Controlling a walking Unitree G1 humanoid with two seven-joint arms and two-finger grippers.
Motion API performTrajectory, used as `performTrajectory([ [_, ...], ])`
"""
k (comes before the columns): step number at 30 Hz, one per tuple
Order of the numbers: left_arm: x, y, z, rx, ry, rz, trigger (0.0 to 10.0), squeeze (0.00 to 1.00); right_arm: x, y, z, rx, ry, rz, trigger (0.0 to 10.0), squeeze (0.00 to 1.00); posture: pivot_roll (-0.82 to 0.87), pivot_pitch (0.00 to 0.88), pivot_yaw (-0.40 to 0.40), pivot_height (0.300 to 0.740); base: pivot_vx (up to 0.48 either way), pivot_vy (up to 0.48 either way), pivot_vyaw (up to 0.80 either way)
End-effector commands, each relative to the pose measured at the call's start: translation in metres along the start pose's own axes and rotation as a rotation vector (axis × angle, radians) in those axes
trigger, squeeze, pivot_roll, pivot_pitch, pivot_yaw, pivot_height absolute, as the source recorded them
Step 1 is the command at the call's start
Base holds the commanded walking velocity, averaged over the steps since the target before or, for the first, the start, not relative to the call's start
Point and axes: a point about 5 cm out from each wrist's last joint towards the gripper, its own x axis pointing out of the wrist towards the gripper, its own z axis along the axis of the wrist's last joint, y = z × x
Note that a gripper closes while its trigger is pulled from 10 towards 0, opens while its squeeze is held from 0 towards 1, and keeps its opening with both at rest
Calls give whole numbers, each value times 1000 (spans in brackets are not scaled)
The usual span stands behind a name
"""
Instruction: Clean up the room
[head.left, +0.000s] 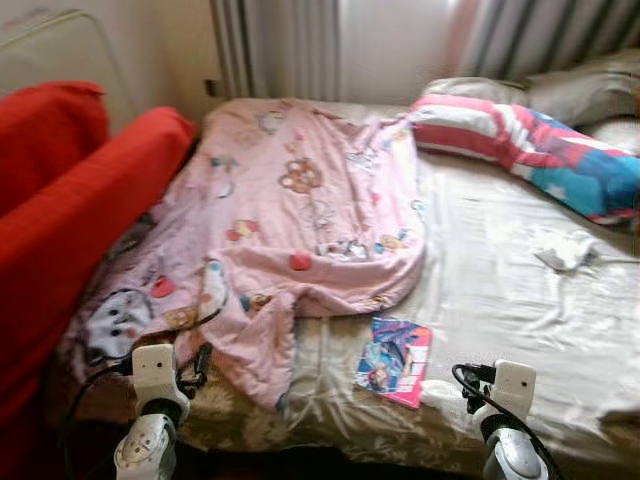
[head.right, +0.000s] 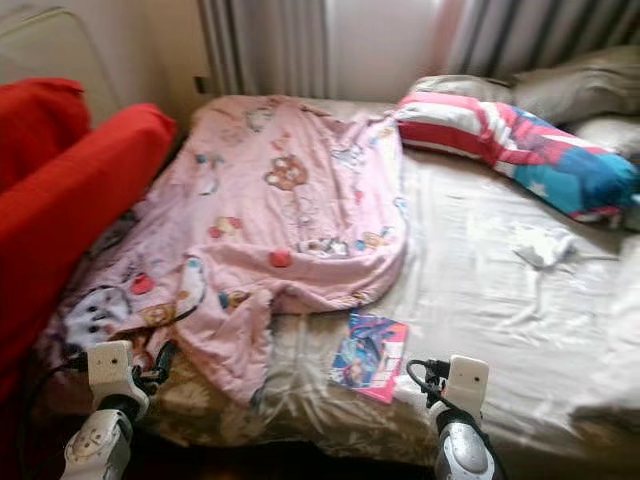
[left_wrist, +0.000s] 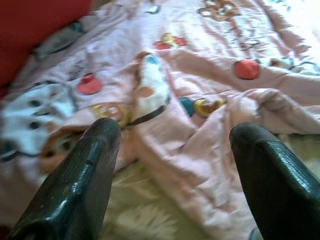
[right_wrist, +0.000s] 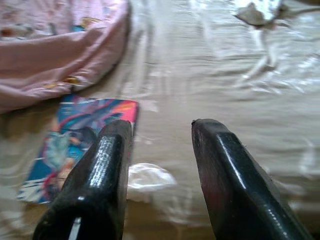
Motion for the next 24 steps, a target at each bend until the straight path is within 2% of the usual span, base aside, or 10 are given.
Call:
performTrajectory([
  [1,-2,2,-2,4,11,9,10000,0,0,2,0,4,-4,6,10000,0,-7,56,19,740,0,0,0],
  [14,-4,2,-2,-9,1,11,10000,0,3,5,6,-19,-25,20,10000,0,-7,40,7,740,0,0,0],
  [24,-5,2,-2,-10,-2,9,10000,0,4,7,6,-26,-14,21,10000,0,-3,48,6,686,0,0,0],
])
